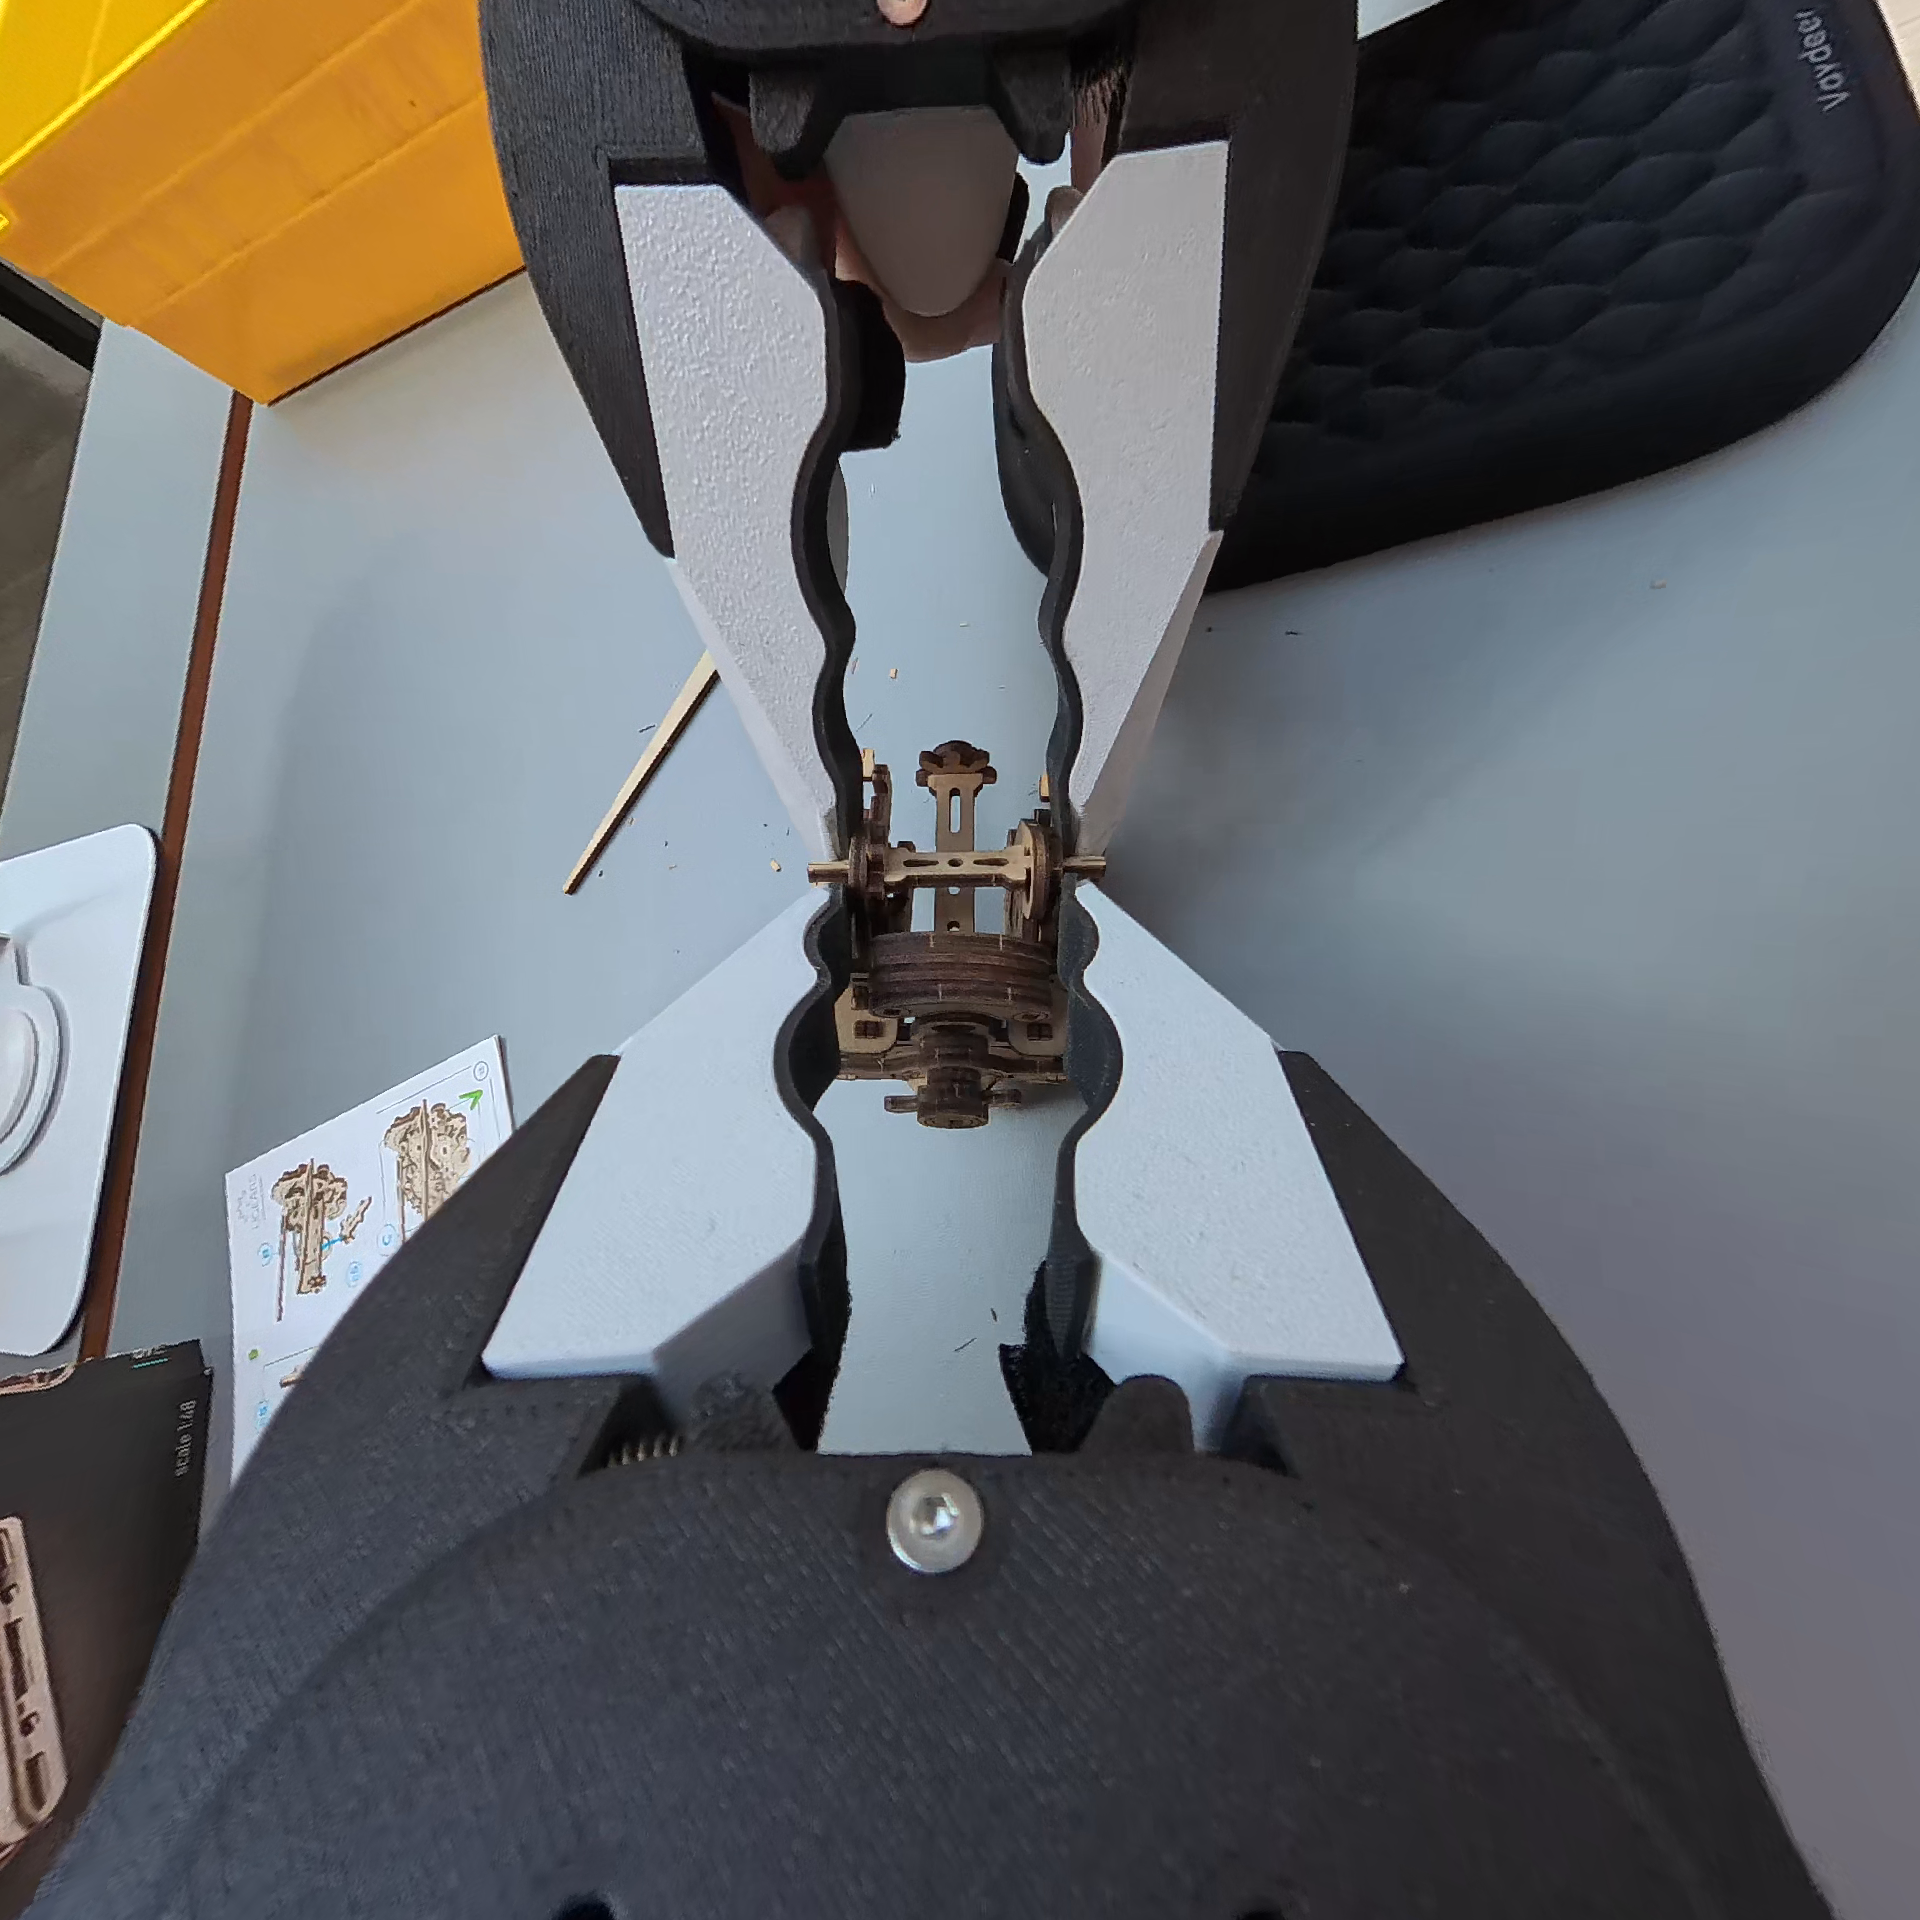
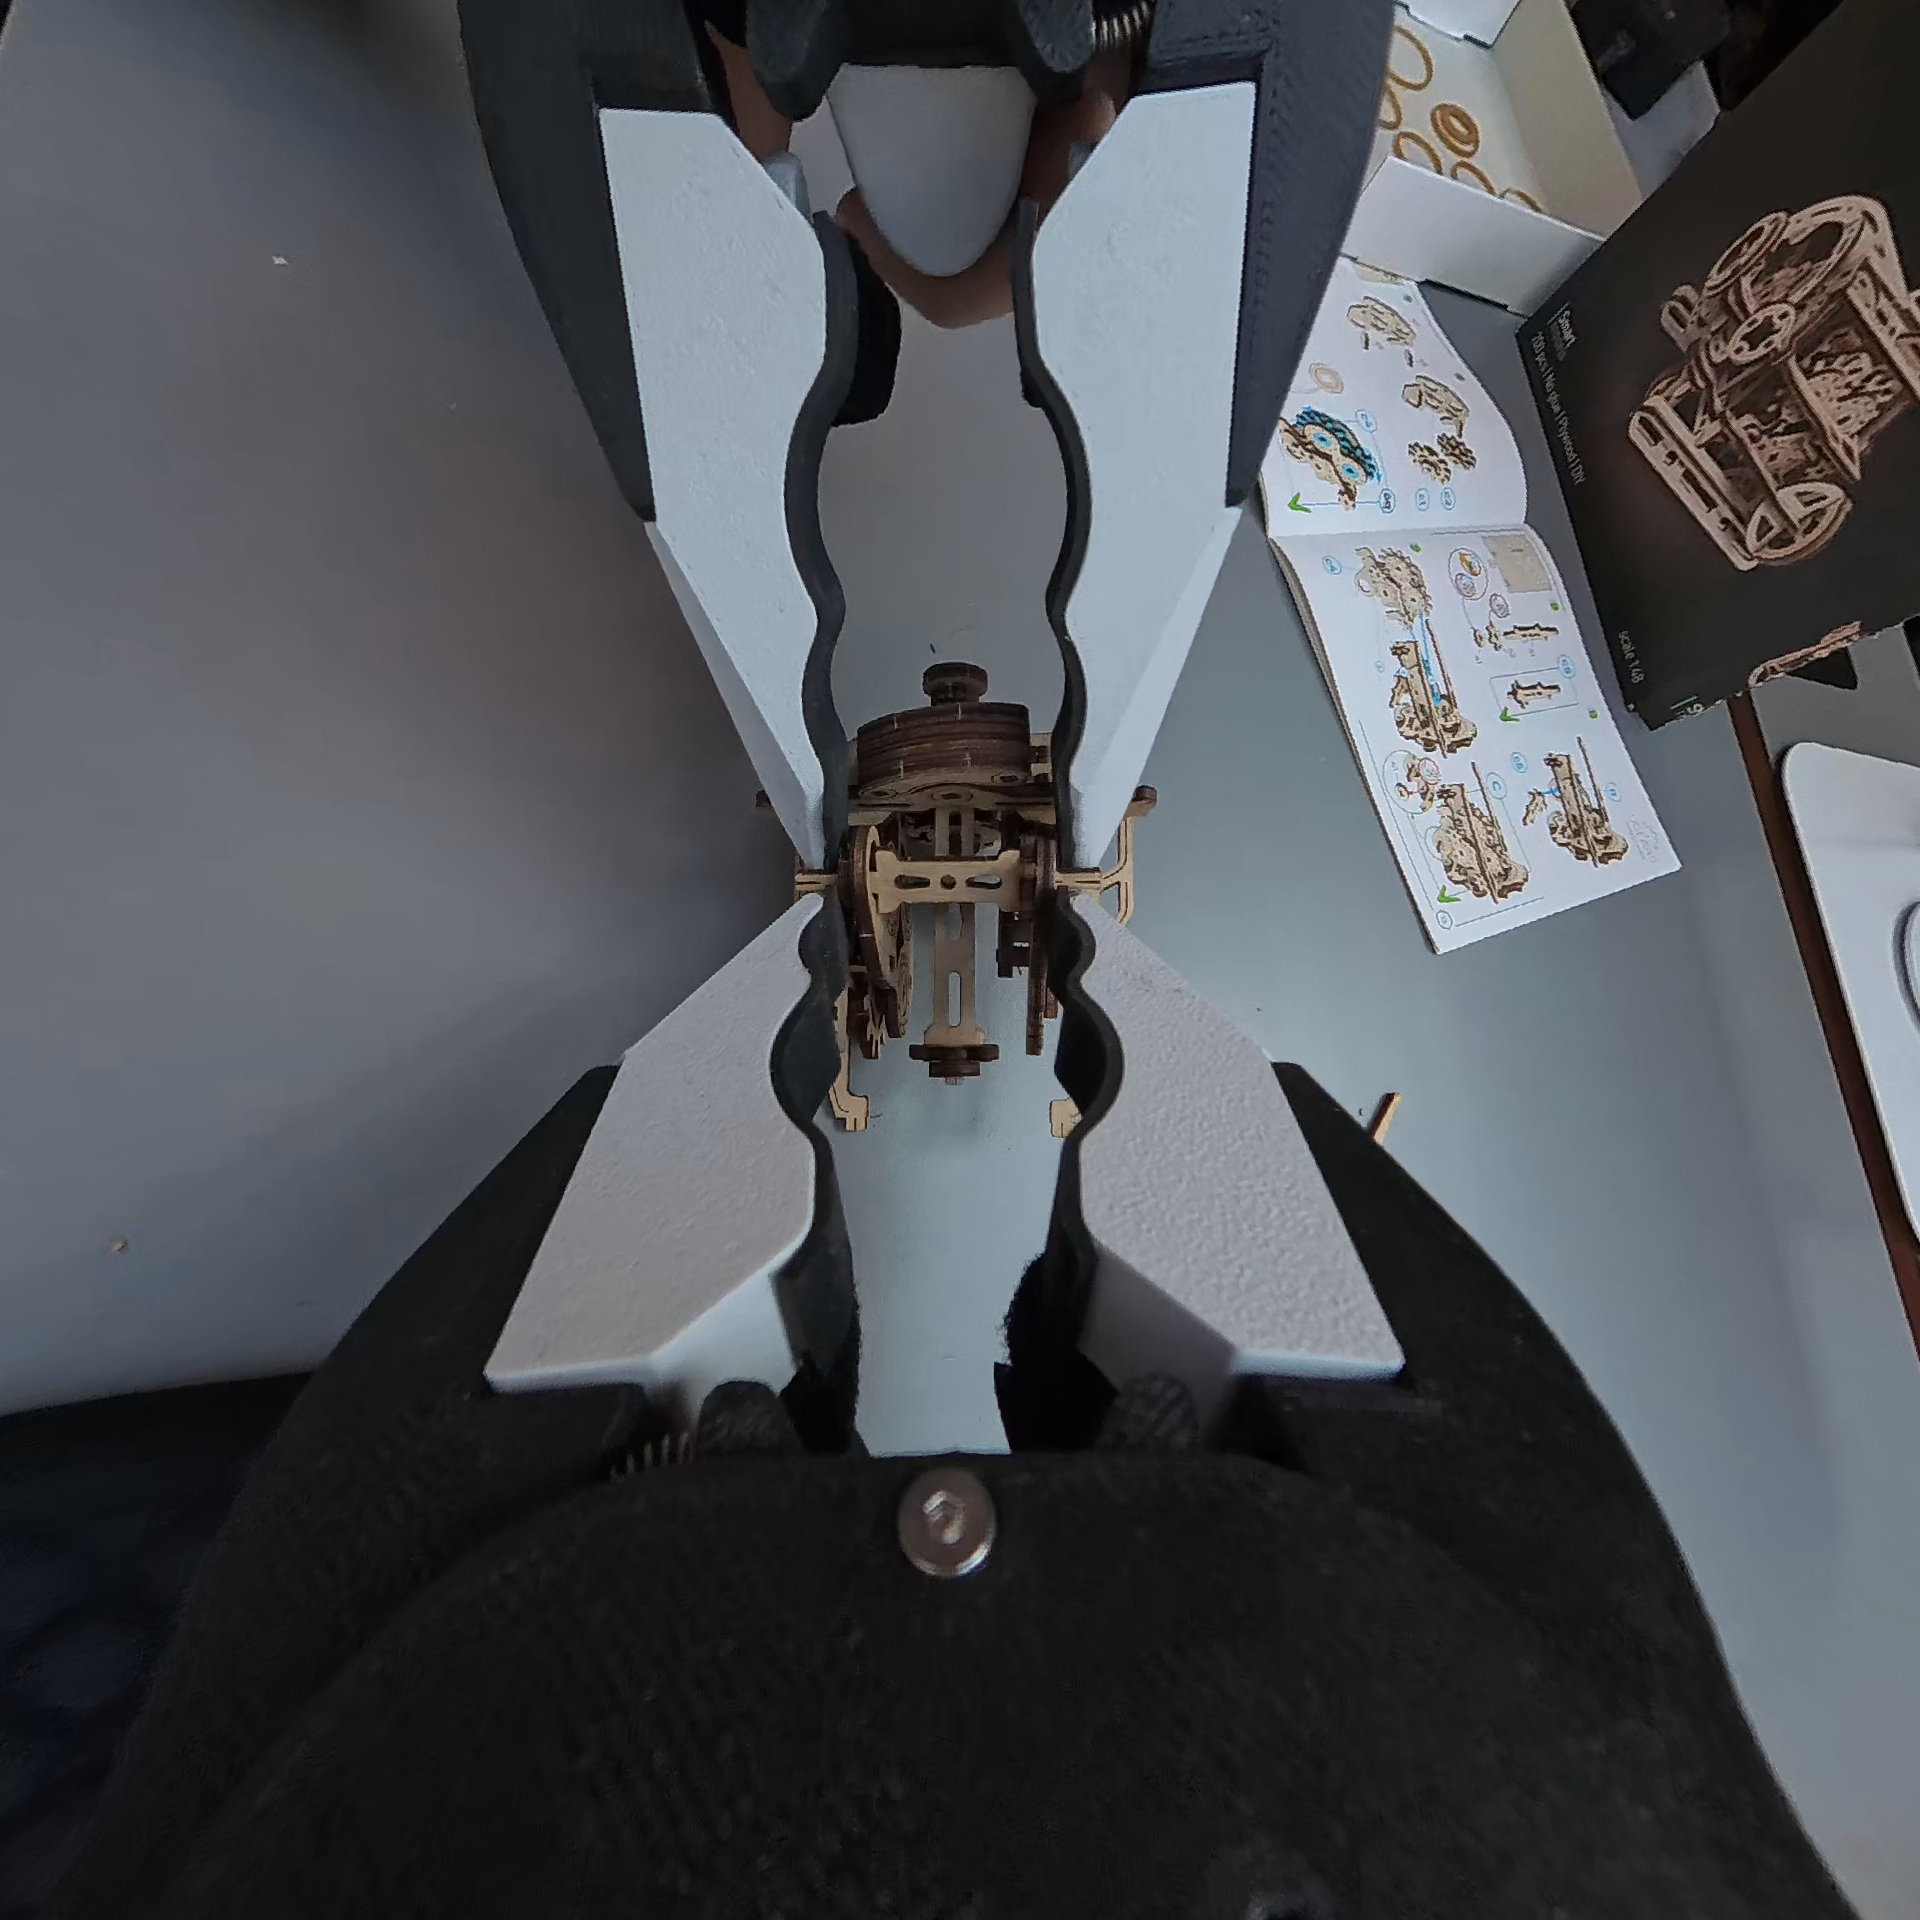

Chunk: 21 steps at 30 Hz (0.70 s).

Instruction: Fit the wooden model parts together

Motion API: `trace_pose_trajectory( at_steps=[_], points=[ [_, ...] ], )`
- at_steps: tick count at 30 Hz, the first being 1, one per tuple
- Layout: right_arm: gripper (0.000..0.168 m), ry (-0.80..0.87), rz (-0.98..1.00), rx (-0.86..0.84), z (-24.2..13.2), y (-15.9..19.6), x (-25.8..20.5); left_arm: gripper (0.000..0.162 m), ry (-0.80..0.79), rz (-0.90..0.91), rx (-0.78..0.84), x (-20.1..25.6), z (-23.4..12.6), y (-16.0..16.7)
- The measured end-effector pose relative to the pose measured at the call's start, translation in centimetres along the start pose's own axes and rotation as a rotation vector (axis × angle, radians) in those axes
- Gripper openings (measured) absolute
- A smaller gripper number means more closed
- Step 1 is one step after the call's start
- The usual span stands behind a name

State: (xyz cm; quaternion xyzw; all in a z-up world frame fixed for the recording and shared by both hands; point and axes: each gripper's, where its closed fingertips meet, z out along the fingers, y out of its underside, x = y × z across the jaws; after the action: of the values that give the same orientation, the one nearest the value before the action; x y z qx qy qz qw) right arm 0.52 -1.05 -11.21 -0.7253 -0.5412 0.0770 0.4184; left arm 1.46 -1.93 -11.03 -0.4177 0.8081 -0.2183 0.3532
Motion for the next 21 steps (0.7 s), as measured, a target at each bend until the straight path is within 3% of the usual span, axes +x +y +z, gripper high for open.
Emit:
trace_pose_trajectory(
  at_steps=[21],
  points=[
    [0.036,0.04,-0.023,-0.046,0.13,0.34,0.2,0.037,-0.032,0.069,-0.127,-0.12,0.43,0.44]
  ],
)
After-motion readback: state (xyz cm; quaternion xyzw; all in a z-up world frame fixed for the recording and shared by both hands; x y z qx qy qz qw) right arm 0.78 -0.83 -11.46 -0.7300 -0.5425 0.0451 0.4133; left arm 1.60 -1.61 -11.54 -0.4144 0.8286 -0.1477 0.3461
